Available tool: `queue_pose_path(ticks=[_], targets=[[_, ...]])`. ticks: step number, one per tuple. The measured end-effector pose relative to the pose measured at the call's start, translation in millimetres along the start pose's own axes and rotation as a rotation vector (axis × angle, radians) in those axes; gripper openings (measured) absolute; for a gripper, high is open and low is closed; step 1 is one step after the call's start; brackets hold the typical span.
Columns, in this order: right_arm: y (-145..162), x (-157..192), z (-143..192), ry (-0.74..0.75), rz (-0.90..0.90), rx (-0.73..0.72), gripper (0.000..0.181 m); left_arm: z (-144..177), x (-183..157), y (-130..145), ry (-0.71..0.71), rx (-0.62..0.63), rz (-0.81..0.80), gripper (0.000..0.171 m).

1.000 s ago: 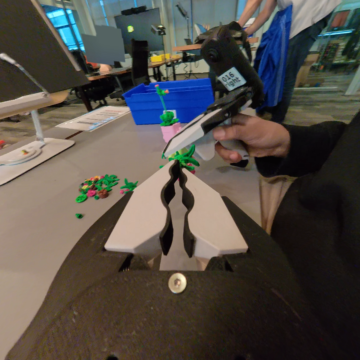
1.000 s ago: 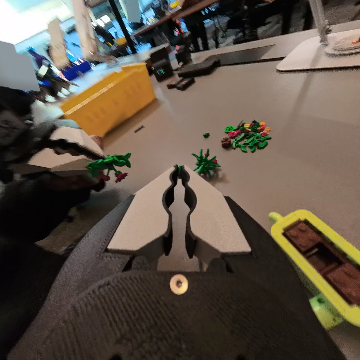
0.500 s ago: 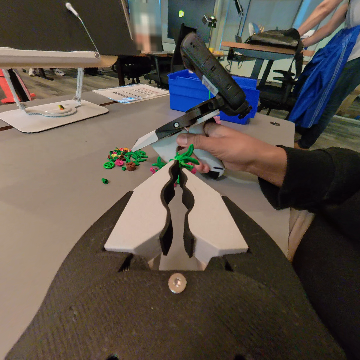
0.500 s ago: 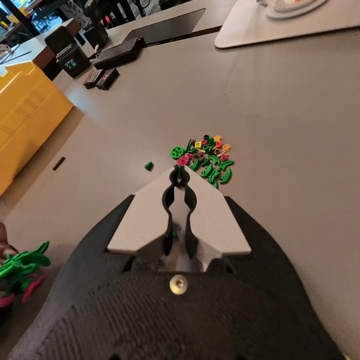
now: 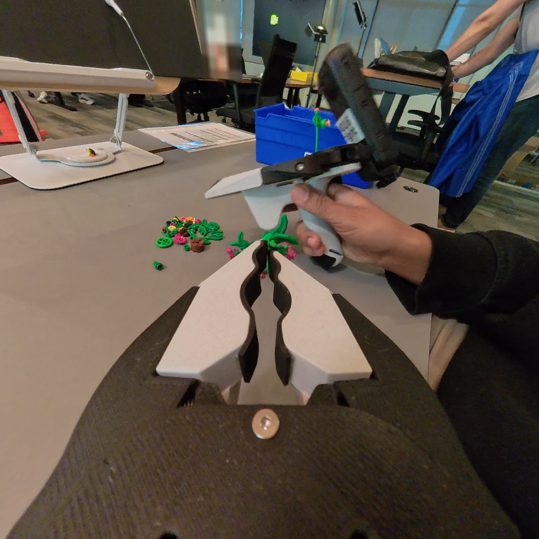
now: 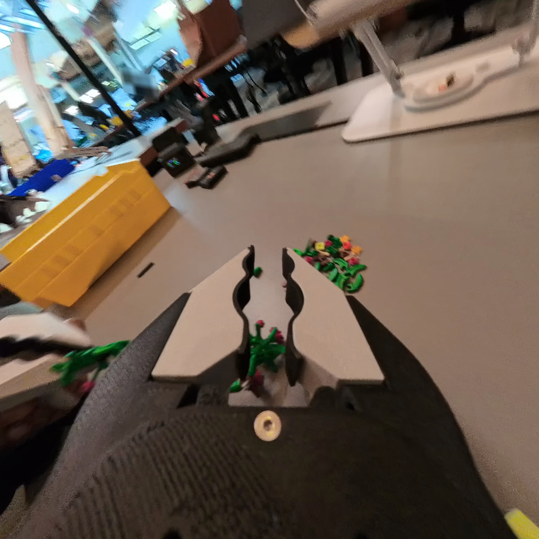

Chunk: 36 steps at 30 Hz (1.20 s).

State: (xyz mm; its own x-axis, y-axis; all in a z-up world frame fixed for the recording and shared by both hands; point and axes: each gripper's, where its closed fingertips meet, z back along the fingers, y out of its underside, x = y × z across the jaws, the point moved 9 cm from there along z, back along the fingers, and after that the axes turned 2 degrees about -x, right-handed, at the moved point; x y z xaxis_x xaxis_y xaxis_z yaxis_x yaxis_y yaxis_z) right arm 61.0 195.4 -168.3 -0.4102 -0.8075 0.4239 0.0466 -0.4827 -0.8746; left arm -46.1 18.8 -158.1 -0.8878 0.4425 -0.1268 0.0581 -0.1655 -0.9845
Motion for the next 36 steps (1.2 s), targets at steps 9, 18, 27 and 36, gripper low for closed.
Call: queue_pose_path(ticks=[9,18,27,36], targets=[[18,51,74,-0.347,0.33,-0.156,0.024,-4,-12,1,-0.085,0.023,-0.193,0.0],[33,53,84,-0.475,0.241,-0.052,0.004,-13,-31,4,-0.1,0.01,-0.382,0.0],[35,54,82,-0.455,0.276,-0.022,0.0,-13,-35,5,-0.077,-0.001,-0.388,0.0],[33,48,80,-0.53,0.16,0.005,0.01,-9,-35,0,-0.059,-0.032,-0.358,0.0]])
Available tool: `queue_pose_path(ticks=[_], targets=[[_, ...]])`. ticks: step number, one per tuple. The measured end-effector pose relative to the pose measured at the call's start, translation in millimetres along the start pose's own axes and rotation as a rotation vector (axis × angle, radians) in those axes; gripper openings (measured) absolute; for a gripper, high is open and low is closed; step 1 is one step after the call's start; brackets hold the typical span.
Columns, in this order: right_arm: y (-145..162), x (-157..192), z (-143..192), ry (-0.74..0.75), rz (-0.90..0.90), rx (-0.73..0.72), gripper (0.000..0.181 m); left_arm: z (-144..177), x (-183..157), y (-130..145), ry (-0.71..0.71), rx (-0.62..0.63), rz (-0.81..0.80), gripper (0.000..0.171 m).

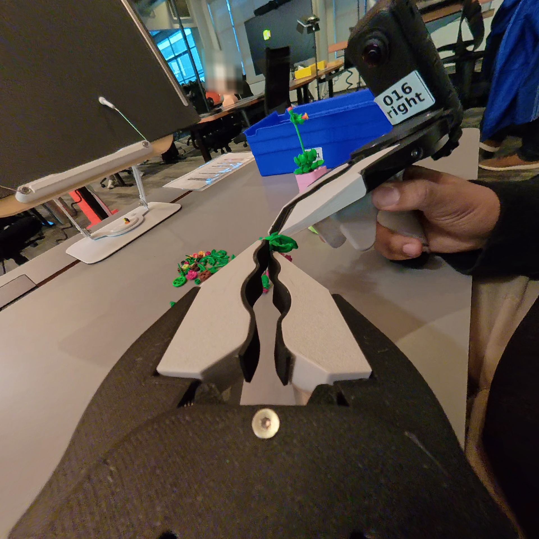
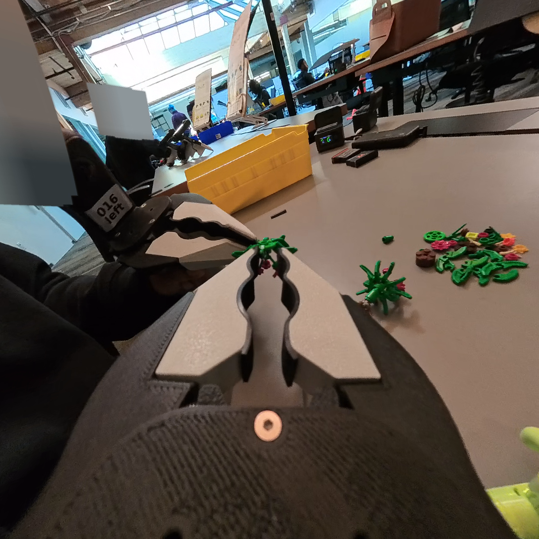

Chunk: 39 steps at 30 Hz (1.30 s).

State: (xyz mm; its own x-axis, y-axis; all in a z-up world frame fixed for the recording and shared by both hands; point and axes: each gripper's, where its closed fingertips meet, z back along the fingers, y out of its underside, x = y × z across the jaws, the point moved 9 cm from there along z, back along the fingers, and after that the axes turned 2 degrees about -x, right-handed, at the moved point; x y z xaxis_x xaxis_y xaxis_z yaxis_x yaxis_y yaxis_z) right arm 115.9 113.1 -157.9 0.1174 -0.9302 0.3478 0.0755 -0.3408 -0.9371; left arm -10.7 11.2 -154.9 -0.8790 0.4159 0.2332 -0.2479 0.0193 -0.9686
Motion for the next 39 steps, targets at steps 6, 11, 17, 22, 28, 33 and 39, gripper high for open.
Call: queue_pose_path(ticks=[6,11,17,22,28,33,39], targets=[[1,2,0,-0.015,0.008,0.021,0.001,0,1,2,0.019,0.0,0.013,0.0],[1,-7,5,-0.204,-0.28,-0.017,0.0,2,1,-4,0.079,-0.067,0.077,0.0],[3,-11,5,-0.219,-0.322,-0.029,0.0,1,6,-2,0.155,-0.088,0.213,0.0],[-8,-10,16,-0.017,-0.121,-0.088,0.0,9,16,-6,0.129,-0.195,0.415,0.005],[-18,15,22,0.157,0.305,-0.11,0.001,-6,20,3,0.53,-0.277,1.271,0.031],[-16,34,18,0.233,0.56,-0.081,0.001,-13,12,13,0.576,-0.273,1.476,0.027],[-14,40,16,0.251,0.649,-0.071,0.0,-16,9,17,0.54,-0.311,1.575,0.012]])
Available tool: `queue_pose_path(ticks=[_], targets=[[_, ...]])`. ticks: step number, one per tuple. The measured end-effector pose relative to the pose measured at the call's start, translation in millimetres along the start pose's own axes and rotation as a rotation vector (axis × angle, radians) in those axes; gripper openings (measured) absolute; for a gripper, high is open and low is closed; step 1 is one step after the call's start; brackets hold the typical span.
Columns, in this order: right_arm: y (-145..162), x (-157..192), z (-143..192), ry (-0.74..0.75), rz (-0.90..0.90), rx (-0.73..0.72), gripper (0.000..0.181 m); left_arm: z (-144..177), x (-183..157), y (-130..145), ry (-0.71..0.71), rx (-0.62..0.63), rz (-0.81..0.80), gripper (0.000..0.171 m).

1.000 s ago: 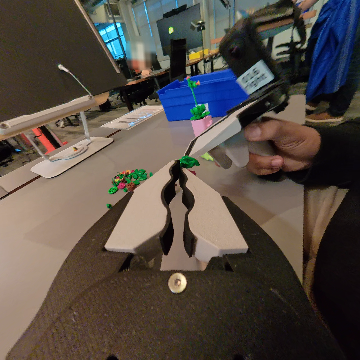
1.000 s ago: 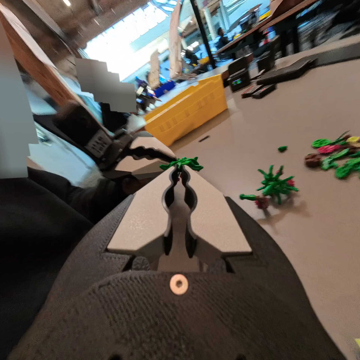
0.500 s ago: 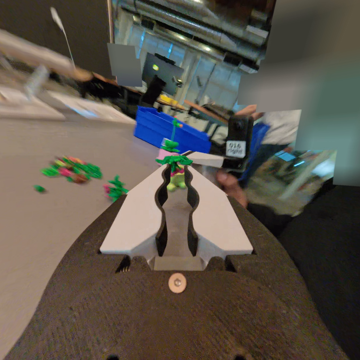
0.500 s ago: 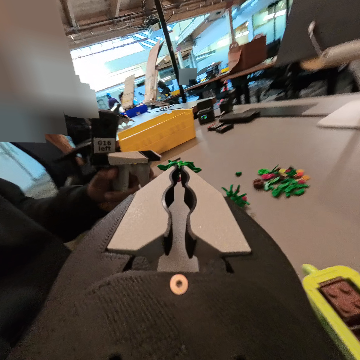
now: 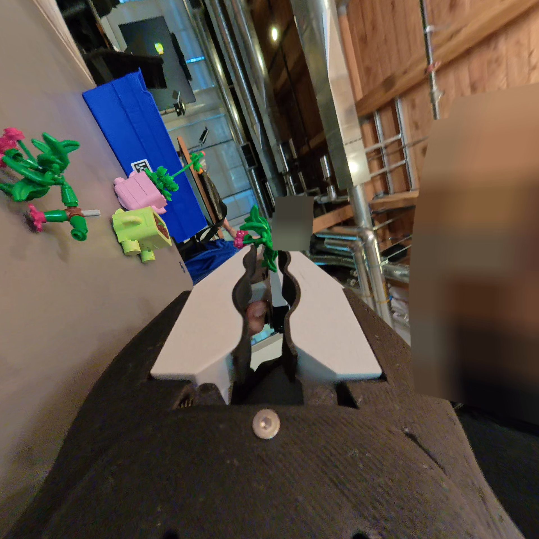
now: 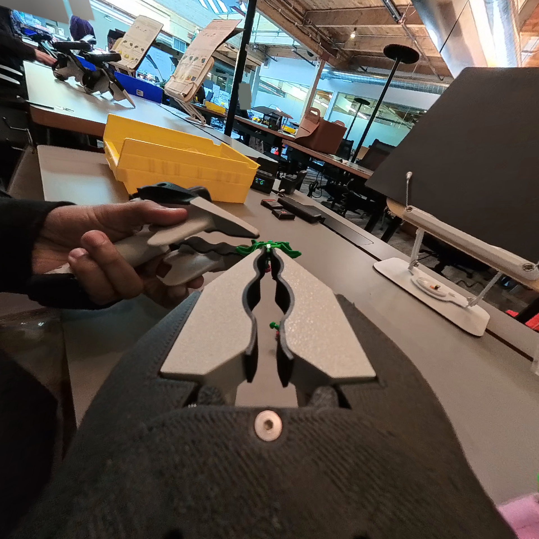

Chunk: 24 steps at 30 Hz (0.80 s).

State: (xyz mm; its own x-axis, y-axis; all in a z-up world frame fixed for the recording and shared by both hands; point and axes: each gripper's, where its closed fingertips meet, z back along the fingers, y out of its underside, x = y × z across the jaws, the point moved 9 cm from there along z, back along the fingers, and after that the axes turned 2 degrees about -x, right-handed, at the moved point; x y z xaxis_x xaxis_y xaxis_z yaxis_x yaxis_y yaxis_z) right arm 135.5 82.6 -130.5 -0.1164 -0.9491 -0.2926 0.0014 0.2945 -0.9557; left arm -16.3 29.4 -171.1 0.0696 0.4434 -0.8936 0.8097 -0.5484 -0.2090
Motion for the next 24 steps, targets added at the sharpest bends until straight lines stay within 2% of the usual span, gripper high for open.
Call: queue_pose_path(ticks=[11,16,18,24], targets=[[1,11,-3,0.037,0.184,0.043,0.001,0,7,5,0.024,-0.05,0.112,0.003],[2,11,-3,0.034,0.195,0.047,0.001,0,5,5,-0.012,-0.057,0.052,0.001],[1,8,-4,0.013,0.139,0.044,0.001,0,3,4,-0.02,-0.055,0.02,0.001],[3,-12,-3,-0.173,-0.311,0.04,0.001,-1,4,3,-0.007,-0.04,0.014,0.0]])
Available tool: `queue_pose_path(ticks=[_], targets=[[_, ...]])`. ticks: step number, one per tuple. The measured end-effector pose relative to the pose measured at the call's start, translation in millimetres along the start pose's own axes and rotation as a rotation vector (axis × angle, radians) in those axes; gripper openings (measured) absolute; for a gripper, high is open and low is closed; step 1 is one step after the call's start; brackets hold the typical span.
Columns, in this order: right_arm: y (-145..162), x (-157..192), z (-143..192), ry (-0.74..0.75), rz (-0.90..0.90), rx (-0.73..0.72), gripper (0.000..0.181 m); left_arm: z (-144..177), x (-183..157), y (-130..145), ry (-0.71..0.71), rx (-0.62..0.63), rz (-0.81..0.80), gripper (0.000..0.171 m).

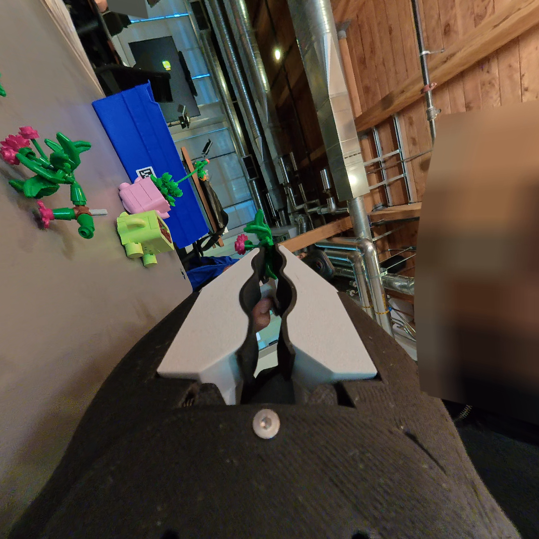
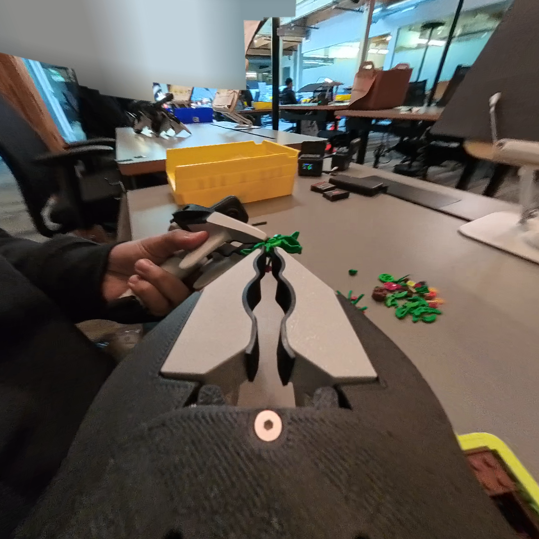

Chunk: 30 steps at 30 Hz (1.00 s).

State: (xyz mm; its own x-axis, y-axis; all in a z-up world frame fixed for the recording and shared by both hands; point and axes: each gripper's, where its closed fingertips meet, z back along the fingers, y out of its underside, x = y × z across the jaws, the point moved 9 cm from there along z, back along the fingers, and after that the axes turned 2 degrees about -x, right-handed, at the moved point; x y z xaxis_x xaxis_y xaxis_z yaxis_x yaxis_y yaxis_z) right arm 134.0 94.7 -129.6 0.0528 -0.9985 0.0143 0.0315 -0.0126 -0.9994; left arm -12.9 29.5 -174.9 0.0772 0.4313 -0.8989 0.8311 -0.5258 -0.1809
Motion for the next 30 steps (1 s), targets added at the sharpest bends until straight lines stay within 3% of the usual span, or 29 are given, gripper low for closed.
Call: queue_pose_path(ticks=[6,9,11,18,26,30], targets=[[-2,-12,5,-0.2,-0.247,0.013,0.001,-2,-2,1,0.049,0.075,0.0,0.0],[-15,-7,14,-0.462,-0.442,-0.099,0.0,16,4,-23,0.067,-0.055,0.043,0.0],[-10,-9,14,-0.241,-0.253,0.02,0.001,21,-5,-25,0.034,-0.01,-0.073,0.0],[1,-29,17,-0.084,-0.32,0.005,0.001,18,-10,-28,-0.053,0.0,-0.204,0.0],[6,-23,7,0.007,-0.236,0.062,0.001,8,-9,-18,-0.144,0.055,-0.354,0.0],[8,-37,-6,0.236,-0.2,0.139,0.0,11,-14,-19,-0.2,0.022,-0.476,0.0]])
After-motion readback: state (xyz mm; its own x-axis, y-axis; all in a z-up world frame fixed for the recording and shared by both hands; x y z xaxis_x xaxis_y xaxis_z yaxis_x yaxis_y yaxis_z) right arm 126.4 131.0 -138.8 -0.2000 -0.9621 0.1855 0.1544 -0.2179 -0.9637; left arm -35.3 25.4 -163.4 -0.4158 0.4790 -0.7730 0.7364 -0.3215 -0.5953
